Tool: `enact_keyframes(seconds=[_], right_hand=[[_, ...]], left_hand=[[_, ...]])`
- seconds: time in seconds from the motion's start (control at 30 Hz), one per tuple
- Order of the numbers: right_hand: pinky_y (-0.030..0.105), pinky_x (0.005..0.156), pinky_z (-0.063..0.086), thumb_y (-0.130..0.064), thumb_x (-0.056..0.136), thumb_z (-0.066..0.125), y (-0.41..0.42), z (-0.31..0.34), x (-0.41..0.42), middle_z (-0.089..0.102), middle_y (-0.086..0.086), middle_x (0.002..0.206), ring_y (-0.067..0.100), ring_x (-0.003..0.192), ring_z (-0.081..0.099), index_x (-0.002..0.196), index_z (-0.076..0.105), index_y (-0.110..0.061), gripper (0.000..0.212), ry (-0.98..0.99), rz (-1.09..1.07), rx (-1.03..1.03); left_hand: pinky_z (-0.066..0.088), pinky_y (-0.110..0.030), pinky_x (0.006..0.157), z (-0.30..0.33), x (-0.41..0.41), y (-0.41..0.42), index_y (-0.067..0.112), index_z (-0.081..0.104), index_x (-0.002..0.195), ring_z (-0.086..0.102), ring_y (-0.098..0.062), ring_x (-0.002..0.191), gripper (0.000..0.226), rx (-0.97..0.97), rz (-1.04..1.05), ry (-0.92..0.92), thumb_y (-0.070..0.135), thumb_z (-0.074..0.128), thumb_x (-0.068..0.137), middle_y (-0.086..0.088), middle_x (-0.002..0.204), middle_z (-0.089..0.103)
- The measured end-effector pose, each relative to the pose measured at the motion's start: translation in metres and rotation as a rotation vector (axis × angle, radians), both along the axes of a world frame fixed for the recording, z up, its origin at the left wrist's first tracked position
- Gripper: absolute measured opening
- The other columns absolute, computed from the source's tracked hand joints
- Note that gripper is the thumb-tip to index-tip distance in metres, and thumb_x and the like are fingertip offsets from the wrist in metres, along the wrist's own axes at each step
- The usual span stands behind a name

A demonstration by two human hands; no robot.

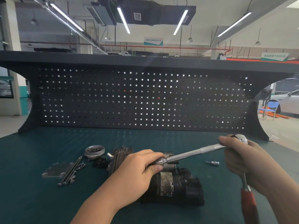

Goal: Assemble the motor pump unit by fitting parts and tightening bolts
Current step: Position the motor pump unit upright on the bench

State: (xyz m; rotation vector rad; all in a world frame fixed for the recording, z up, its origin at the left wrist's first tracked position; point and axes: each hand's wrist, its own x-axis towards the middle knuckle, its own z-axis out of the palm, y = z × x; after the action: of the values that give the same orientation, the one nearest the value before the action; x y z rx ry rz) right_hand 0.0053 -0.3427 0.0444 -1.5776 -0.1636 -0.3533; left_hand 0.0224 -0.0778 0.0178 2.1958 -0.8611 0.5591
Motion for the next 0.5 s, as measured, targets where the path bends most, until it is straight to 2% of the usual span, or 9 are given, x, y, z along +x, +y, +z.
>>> enact_keyframes(seconds=[0.07,0.23,0.4,0.5], right_hand=[[0.019,0.034,0.02,-0.041,0.058,0.072,-0.002,0.0,0.001,0.018,-0.003,0.045,0.012,0.037,0.012,0.048,0.035,-0.025,0.042,0.01,0.009,0.012],[0.017,0.033,0.02,-0.04,0.057,0.072,-0.003,0.0,0.0,0.017,-0.004,0.044,0.011,0.035,0.012,0.049,0.038,-0.024,0.039,0.037,0.043,0.023],[0.017,0.034,0.018,-0.037,0.062,0.069,-0.007,0.003,-0.002,0.015,-0.004,0.045,0.01,0.036,0.01,0.053,0.035,-0.023,0.038,0.068,0.052,0.022],[0.018,0.033,0.018,-0.035,0.063,0.068,-0.006,0.004,-0.003,0.016,-0.002,0.045,0.011,0.036,0.012,0.049,0.034,-0.024,0.039,0.066,0.038,-0.025]], left_hand=[[0.038,-0.008,0.077,-0.001,-0.001,-0.002,0.025,0.067,0.117,0.052,0.002,0.093,0.024,0.001,0.002,-0.012,0.02,0.058,0.095,0.023,0.095,0.055],[0.035,-0.003,0.074,0.0,-0.003,-0.004,0.024,0.067,0.115,0.051,0.005,0.09,0.022,0.014,0.017,-0.051,0.02,0.059,0.095,0.025,0.094,0.053],[0.036,-0.004,0.074,0.0,-0.004,-0.006,0.03,0.066,0.115,0.052,0.006,0.086,0.023,0.028,-0.014,-0.059,0.021,0.058,0.095,0.031,0.085,0.053],[0.037,-0.009,0.075,-0.005,-0.004,-0.011,0.028,0.065,0.118,0.05,0.004,0.091,0.024,0.075,-0.027,-0.056,0.025,0.056,0.096,0.018,0.086,0.057]])
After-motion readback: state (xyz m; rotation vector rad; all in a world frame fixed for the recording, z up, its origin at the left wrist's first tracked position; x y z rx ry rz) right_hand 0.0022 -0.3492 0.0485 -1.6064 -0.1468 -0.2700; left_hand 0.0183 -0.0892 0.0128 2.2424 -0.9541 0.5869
